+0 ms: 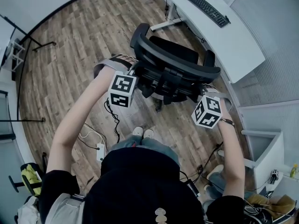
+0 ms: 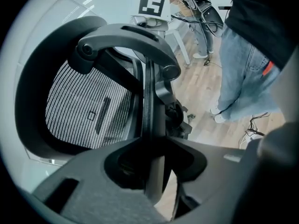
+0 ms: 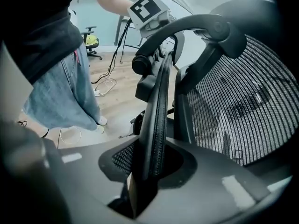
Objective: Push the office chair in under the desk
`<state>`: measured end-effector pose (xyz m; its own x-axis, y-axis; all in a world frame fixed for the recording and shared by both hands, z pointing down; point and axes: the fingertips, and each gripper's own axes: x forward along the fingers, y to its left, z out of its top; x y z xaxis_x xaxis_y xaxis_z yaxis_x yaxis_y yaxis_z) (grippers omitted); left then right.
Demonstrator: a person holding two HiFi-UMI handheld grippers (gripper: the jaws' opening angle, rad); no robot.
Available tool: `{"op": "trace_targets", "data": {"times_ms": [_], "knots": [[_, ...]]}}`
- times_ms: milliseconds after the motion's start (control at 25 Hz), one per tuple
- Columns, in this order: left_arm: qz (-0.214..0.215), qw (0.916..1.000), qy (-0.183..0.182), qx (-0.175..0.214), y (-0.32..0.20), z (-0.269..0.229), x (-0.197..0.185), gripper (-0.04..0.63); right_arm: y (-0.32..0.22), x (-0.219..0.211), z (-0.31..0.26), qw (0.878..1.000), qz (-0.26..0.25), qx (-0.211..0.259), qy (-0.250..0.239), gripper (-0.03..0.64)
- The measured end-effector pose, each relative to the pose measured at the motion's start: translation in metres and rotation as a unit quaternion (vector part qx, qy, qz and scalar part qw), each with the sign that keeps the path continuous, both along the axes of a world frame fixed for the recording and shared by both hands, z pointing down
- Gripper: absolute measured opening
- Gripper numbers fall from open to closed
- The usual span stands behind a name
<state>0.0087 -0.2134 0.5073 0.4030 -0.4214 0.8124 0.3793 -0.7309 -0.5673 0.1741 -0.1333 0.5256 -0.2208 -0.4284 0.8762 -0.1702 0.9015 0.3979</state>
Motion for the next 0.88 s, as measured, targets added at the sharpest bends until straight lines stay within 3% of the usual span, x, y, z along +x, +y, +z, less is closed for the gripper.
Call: {"op": "trace_targets", "data": {"times_ms": [320, 560, 880], "knots": [[0.005, 0.9999, -0.01, -0.004, -0.001, -0.001, 0.0, 0.137, 0.004, -0.002, -0.004, 1.0, 0.012, 0.024, 0.012, 0.106], [-0.003, 0.9996, -0.023, -0.015, -0.08, 0.004, 0.036, 0.138, -0.072, 0.033, 0.0, 0.999, 0.011, 0.035, 0.016, 0.103], [0.017, 0.9995, -0.019, -0.018, -0.149, 0.005, 0.058, 0.141, -0.127, 0.046, -0.001, 0.998, 0.046, 0.041, 0.019, 0.1]]}}
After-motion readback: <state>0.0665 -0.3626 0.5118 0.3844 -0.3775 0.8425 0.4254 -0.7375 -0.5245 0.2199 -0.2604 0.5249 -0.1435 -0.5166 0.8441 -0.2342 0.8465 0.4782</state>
